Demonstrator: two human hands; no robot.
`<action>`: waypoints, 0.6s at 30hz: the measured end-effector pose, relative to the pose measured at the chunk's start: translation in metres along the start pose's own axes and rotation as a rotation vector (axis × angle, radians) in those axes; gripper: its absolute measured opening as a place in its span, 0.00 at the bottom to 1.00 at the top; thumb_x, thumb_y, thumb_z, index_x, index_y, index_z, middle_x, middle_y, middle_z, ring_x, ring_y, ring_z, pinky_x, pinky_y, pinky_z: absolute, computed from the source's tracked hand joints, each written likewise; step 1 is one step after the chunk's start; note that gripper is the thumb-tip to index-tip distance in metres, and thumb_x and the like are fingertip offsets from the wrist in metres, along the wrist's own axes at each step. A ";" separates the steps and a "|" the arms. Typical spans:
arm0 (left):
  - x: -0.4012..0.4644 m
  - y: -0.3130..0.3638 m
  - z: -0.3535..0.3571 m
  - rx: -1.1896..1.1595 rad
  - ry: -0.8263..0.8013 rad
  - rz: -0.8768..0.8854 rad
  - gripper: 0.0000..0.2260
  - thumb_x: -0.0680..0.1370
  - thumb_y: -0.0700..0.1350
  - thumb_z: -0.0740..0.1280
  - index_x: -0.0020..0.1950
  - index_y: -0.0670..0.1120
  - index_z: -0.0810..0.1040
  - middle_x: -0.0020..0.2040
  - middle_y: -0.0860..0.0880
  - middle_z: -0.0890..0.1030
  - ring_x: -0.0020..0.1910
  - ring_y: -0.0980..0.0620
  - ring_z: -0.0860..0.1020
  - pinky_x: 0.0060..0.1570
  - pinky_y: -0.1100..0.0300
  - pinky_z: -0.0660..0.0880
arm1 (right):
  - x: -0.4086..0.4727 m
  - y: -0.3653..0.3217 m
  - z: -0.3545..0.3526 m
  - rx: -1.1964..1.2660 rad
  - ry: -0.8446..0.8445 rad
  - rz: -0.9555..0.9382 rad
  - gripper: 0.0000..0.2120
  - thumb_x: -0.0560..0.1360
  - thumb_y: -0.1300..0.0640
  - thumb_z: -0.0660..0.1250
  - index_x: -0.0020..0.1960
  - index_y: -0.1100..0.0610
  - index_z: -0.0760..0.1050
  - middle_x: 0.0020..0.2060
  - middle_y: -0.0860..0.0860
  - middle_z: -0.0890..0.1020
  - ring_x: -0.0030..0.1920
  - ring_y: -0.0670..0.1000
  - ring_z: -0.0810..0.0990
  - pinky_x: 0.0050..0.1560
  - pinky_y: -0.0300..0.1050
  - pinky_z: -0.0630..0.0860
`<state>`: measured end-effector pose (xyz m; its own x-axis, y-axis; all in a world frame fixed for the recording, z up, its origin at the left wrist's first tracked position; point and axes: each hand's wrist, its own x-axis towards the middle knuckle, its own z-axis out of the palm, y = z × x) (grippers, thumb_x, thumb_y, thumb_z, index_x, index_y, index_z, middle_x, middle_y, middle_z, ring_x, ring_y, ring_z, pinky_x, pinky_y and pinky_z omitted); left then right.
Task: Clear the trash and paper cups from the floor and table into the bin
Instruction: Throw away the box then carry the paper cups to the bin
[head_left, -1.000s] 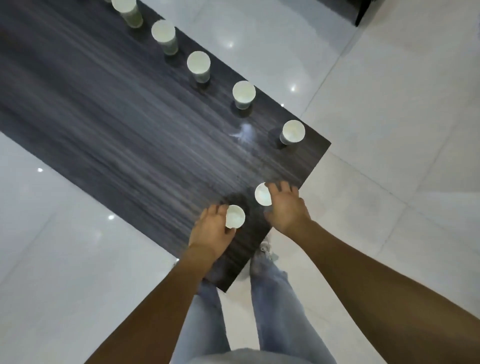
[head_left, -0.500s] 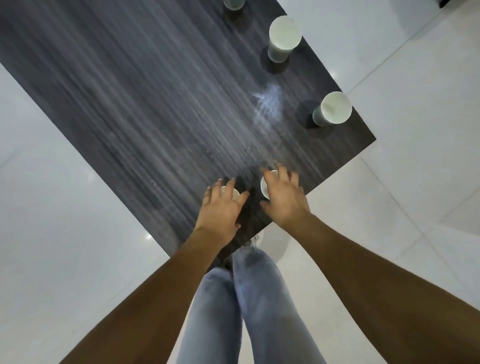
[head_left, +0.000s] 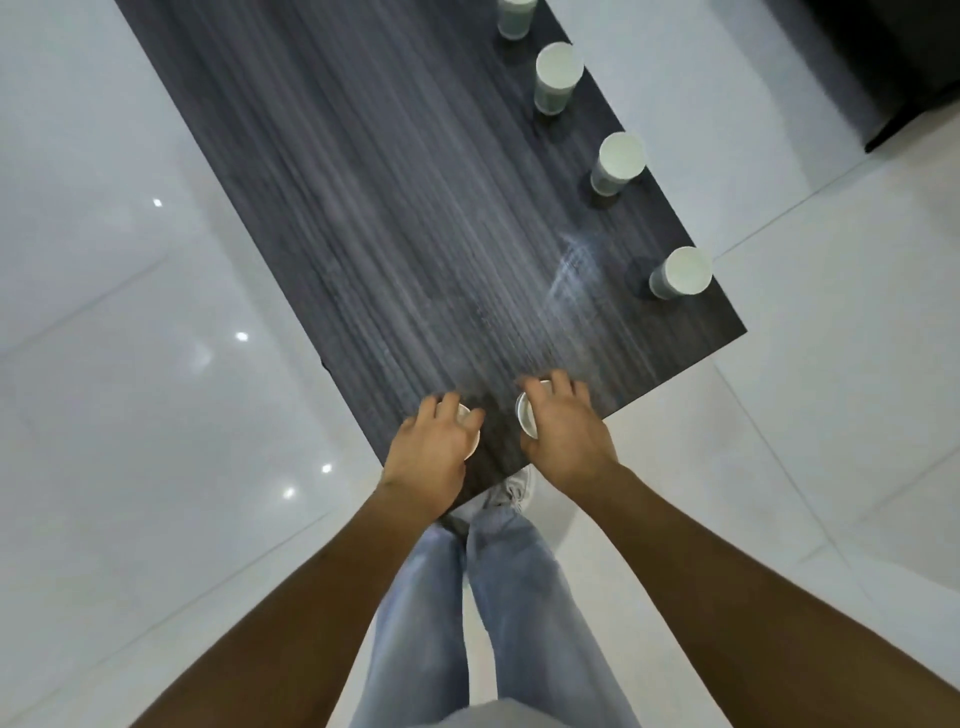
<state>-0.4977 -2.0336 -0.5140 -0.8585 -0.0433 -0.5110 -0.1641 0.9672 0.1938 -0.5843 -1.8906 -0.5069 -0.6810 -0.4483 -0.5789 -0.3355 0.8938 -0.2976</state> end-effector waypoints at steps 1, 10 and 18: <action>-0.014 -0.004 -0.009 -0.006 0.012 -0.014 0.24 0.74 0.43 0.67 0.69 0.50 0.64 0.68 0.46 0.66 0.65 0.44 0.66 0.59 0.52 0.72 | -0.009 -0.014 -0.008 0.000 -0.003 -0.022 0.28 0.73 0.56 0.70 0.70 0.51 0.63 0.67 0.53 0.66 0.66 0.57 0.64 0.59 0.51 0.73; -0.128 -0.037 -0.079 -0.253 0.129 -0.310 0.26 0.75 0.49 0.69 0.71 0.52 0.65 0.71 0.49 0.66 0.67 0.47 0.66 0.63 0.57 0.70 | -0.067 -0.118 -0.078 -0.099 0.005 -0.250 0.29 0.75 0.57 0.67 0.73 0.50 0.60 0.68 0.51 0.63 0.66 0.55 0.63 0.57 0.51 0.73; -0.242 -0.044 -0.117 -0.430 0.375 -0.656 0.26 0.74 0.45 0.69 0.70 0.51 0.65 0.66 0.48 0.67 0.65 0.49 0.65 0.51 0.60 0.71 | -0.116 -0.207 -0.109 -0.289 -0.010 -0.620 0.32 0.74 0.58 0.68 0.74 0.49 0.58 0.69 0.51 0.63 0.68 0.55 0.62 0.62 0.52 0.73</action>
<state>-0.3400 -2.0951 -0.3008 -0.6173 -0.7115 -0.3356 -0.7862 0.5430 0.2949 -0.5069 -2.0222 -0.2951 -0.3012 -0.8771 -0.3741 -0.8229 0.4373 -0.3629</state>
